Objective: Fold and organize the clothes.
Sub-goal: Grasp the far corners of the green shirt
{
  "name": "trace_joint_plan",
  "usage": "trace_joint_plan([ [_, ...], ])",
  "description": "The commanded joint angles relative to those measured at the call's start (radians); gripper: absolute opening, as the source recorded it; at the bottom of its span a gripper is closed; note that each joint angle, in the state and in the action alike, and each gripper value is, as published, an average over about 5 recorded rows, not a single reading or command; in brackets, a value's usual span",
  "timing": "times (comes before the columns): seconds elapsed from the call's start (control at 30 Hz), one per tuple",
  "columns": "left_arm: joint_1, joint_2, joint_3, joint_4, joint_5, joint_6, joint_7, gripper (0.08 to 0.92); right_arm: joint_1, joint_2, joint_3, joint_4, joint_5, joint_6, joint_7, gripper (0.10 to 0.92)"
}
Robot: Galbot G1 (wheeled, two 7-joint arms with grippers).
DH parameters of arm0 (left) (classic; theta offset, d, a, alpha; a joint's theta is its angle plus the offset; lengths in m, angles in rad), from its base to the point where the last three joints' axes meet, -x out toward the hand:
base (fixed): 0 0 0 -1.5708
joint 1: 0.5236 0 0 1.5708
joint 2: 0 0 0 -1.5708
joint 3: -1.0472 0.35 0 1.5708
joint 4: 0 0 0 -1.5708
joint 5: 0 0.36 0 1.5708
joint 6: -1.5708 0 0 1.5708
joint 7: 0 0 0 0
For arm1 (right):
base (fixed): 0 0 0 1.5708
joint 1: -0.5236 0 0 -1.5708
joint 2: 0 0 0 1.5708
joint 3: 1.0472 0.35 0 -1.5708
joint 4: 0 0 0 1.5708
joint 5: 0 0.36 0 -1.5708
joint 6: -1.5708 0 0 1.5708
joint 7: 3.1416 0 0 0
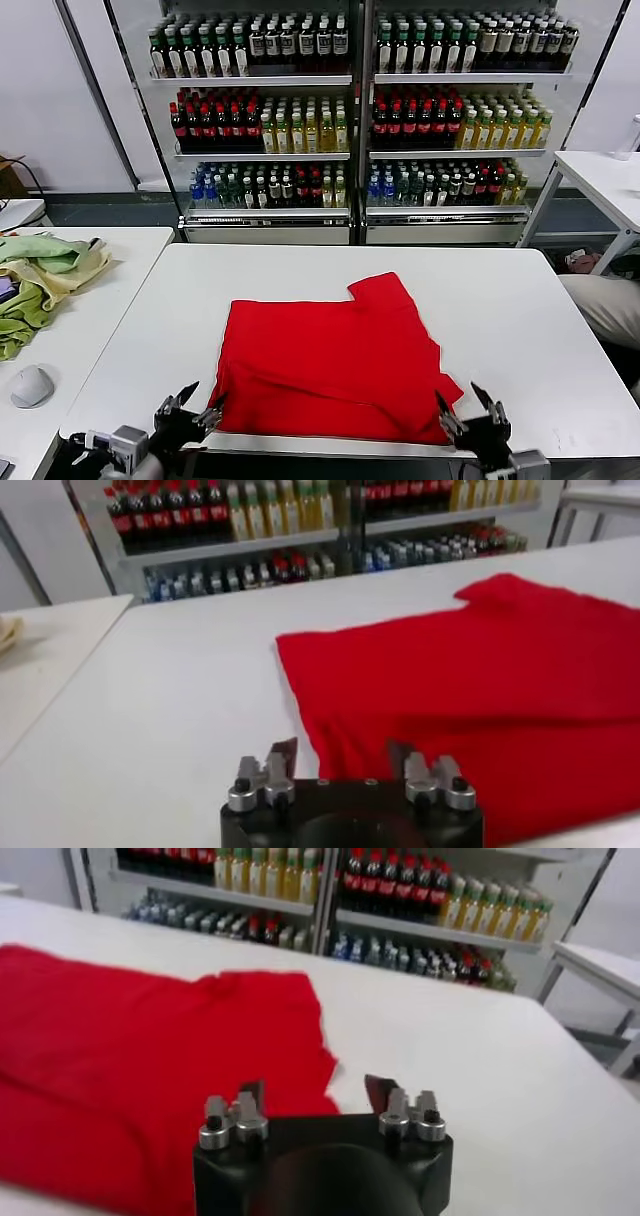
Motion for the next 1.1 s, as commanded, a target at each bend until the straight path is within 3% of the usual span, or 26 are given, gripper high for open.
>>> trace_joint_plan([
  [0.03, -0.328, -0.006, 0.063, 0.132, -0.066, 0.055, 0.03, 0.738, 0.336, -0.006, -0.089, -0.126, 0.074, -0.093, 0.029, 0.816],
  [0.13, -0.487, -0.019, 0.133, 0.271, -0.086, 0.063, 0.057, 0.8, 0.494, 0.012, -0.179, -0.264, 0.076, -0.097, 0.036, 0.822],
  [0.27, -0.644, -0.034, 0.203, 0.431, -0.088, 0.061, 0.083, 0.821, 0.674, 0.042, -0.258, -0.419, 0.077, -0.098, 0.034, 0.823],
  [0.63, -0.883, -0.057, 0.329, 0.746, -0.087, 0.046, 0.183, 0.823, 0.99, 0.193, -0.376, -0.818, 0.098, -0.098, 0.025, 0.823],
  [0.83, -0.939, -0.063, 0.352, 0.826, -0.084, 0.047, 0.238, 0.823, 1.084, 0.288, -0.379, -1.004, 0.023, -0.087, 0.006, 0.823],
  [1.1, -0.928, -0.06, 0.35, 0.833, -0.077, 0.046, 0.302, 0.823, 1.124, 0.351, -0.371, -1.12, -0.023, -0.065, -0.007, 0.823],
])
